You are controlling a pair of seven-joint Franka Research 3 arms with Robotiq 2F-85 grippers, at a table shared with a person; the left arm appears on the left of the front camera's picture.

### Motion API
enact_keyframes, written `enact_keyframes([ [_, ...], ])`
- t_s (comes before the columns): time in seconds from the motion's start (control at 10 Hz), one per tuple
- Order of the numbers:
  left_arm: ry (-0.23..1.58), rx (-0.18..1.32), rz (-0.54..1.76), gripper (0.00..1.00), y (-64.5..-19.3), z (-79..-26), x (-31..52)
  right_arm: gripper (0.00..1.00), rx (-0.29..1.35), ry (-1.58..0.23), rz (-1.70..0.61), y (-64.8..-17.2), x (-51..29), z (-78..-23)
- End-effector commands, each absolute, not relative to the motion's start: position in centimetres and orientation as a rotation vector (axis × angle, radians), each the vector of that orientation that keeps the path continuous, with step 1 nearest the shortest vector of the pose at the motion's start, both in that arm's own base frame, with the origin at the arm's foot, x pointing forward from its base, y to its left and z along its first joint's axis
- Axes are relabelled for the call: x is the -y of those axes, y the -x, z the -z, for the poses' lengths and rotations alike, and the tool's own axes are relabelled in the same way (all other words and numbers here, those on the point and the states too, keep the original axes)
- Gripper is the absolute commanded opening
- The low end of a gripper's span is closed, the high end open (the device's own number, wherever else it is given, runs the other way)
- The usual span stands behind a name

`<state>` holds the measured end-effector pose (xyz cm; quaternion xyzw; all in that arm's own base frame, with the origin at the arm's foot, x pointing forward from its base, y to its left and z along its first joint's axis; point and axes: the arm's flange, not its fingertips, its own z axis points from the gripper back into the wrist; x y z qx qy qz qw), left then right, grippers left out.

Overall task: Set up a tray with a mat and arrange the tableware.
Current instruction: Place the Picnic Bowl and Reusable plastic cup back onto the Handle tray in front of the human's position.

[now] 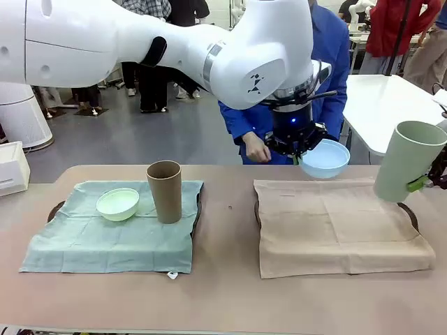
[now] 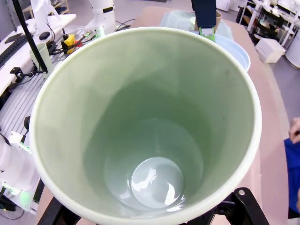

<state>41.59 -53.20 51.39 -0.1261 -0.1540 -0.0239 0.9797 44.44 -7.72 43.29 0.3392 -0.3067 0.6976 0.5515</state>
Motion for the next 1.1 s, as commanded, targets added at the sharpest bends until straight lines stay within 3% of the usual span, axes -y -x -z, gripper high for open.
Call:
enact_keyframes([
  [0.0,0.252,0.307,0.046,0.04,-41.6,-51.2,53.1,0.81,0.722,-0.807,-1.648,-44.5,7.7,-43.0],
  [0.5,0.185,0.232,0.083,0.04,-43.9,-44.4,53.1,0.81,0.687,-0.820,-1.713,-49.1,7.4,-34.3],
  [1.0,0.171,0.182,0.114,0.04,-45.3,-39.1,52.5,0.81,0.722,-0.795,-1.775,-51.7,5.8,-30.8],
])
